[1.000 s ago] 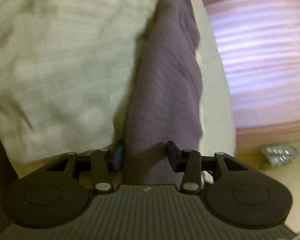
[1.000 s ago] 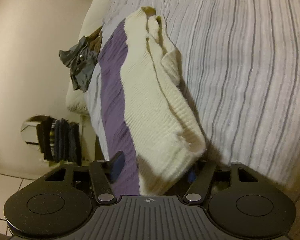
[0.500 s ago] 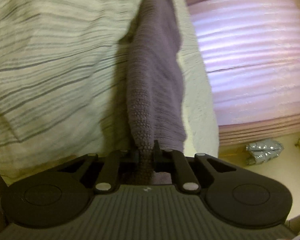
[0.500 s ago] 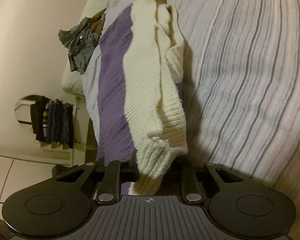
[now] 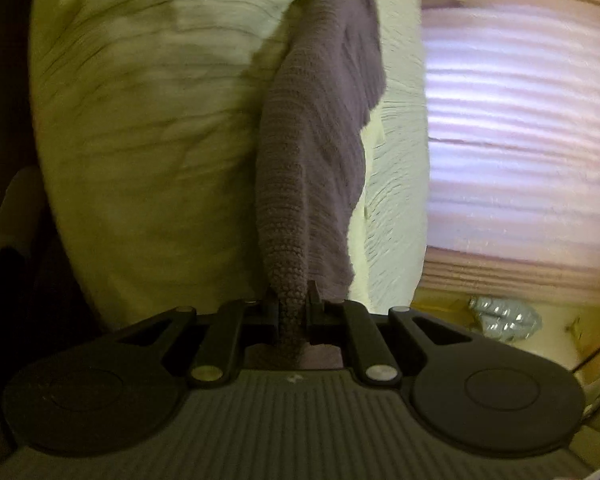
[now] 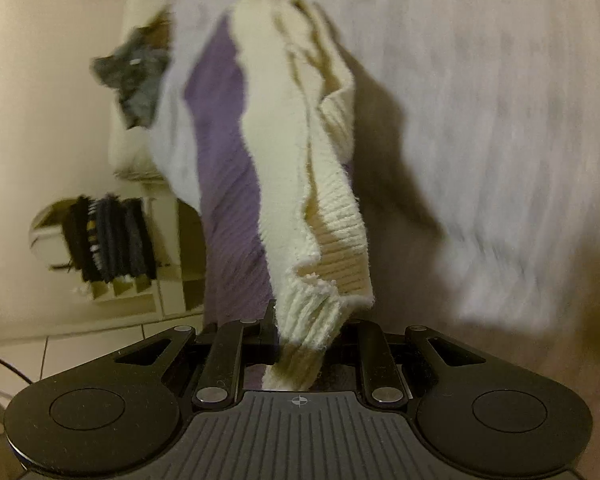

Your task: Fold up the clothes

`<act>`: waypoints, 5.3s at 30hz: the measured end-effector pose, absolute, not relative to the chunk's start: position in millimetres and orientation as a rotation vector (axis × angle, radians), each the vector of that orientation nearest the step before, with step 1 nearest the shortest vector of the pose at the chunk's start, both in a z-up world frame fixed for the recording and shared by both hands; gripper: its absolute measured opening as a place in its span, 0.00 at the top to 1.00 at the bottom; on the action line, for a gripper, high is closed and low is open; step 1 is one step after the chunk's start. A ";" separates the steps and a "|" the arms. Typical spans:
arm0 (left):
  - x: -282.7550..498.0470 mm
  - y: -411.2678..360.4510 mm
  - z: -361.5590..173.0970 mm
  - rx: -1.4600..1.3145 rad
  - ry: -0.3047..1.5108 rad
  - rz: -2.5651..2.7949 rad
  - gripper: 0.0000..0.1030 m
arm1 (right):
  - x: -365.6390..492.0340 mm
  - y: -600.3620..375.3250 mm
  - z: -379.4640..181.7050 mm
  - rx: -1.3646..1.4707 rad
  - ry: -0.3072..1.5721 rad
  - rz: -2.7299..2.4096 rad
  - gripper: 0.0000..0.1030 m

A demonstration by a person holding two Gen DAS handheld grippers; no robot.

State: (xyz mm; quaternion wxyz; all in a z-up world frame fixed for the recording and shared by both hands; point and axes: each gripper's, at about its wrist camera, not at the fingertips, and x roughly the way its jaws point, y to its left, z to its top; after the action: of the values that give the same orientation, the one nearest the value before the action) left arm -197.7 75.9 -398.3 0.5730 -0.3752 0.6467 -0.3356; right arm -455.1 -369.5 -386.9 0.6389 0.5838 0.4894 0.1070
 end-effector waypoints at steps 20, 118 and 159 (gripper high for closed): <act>-8.9 2.3 -393.8 -1.329 1.427 -0.619 0.74 | -241.7 -436.8 -380.6 1.753 0.963 -0.085 0.79; -105.2 -147.0 -331.8 0.102 1.082 -0.744 0.97 | -216.2 -288.9 -345.7 0.166 0.935 0.037 0.65; -100.3 -151.7 -302.5 0.202 1.031 -0.675 0.96 | -199.6 -334.1 -309.2 0.283 0.942 0.047 0.63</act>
State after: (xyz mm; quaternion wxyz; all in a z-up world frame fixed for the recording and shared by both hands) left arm -100.3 -151.7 -302.5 0.8114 0.0944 0.4825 -0.3160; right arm -199.6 -334.1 -309.2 0.8811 0.1357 0.4524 0.0227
